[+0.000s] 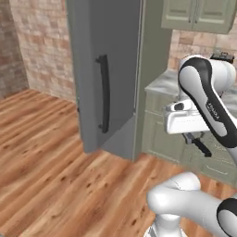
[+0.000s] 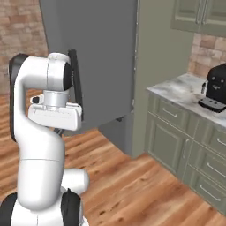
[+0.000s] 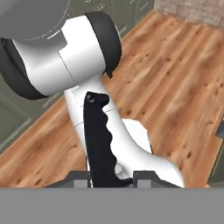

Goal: Retrieve the butter from the fridge and place it on a plate on the dining table. Then retrieve the butter knife by the fridge and place it near the plate.

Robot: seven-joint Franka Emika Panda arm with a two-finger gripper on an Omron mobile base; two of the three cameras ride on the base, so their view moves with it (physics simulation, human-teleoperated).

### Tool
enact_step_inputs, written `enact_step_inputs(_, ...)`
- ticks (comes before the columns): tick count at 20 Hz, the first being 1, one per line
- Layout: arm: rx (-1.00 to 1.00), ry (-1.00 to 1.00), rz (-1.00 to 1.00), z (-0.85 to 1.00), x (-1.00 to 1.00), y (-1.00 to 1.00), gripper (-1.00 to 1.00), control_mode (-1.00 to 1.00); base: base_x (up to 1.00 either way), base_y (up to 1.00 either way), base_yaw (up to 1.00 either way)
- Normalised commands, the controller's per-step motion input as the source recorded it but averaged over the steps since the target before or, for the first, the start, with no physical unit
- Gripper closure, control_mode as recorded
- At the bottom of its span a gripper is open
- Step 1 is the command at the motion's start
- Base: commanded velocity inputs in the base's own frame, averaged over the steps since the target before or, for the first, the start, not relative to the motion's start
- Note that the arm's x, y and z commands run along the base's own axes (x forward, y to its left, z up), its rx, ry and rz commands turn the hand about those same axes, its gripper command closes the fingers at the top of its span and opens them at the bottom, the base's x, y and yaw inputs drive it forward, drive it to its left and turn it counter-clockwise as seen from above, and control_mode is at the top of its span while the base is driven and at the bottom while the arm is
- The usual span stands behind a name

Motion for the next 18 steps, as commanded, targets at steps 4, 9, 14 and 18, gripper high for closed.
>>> enact_step_inputs(4,0.00,0.00,0.00,0.00,0.00,0.00,1.00,1.00,-0.90,0.21,0.55)
enact_step_inputs(9,0.00,0.00,0.00,0.00,0.00,0.00,1.00,1.00,-0.31,0.20,0.50)
enact_step_inputs(14,0.00,0.00,0.00,0.00,0.00,0.00,1.00,1.00,0.24,0.18,0.36)
enact_step_inputs(18,0.00,0.00,0.00,0.00,0.00,0.00,1.00,1.00,0.45,0.02,0.26)
